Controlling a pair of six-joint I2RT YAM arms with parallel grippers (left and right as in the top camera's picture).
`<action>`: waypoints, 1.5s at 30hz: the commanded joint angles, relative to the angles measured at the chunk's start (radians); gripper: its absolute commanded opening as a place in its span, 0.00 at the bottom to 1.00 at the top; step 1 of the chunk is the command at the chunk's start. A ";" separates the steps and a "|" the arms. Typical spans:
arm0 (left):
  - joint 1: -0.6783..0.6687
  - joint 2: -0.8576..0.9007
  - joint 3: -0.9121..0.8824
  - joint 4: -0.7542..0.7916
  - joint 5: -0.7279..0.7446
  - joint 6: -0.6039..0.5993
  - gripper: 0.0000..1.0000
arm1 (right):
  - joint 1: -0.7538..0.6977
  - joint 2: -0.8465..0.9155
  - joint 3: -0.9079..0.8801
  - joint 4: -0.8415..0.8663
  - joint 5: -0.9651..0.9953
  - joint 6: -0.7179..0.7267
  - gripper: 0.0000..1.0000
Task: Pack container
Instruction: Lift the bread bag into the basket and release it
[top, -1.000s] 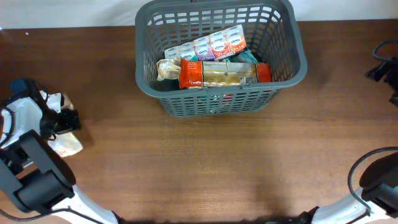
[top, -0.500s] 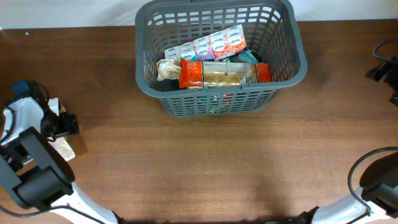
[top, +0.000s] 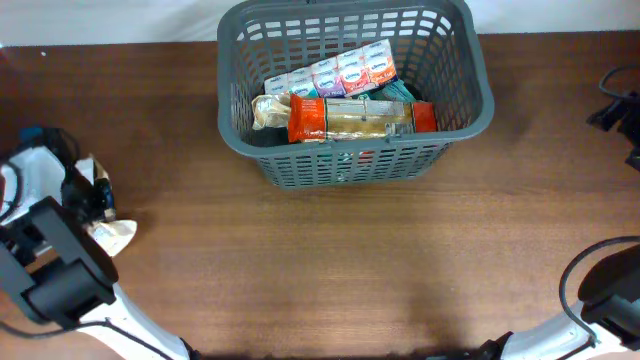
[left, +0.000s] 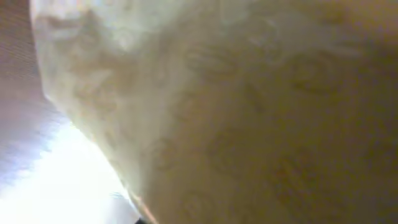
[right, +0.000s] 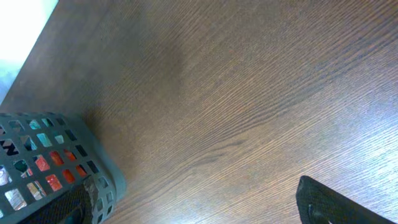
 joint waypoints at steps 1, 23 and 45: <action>-0.047 0.016 0.225 -0.151 0.125 -0.008 0.01 | 0.006 -0.021 -0.005 0.002 -0.009 0.005 0.99; -0.749 -0.169 1.161 -0.222 0.240 0.679 0.02 | 0.006 -0.021 -0.005 0.002 -0.009 0.005 0.99; -1.112 0.147 0.942 -0.394 0.254 0.895 0.13 | 0.006 -0.021 -0.005 0.002 -0.009 0.005 0.99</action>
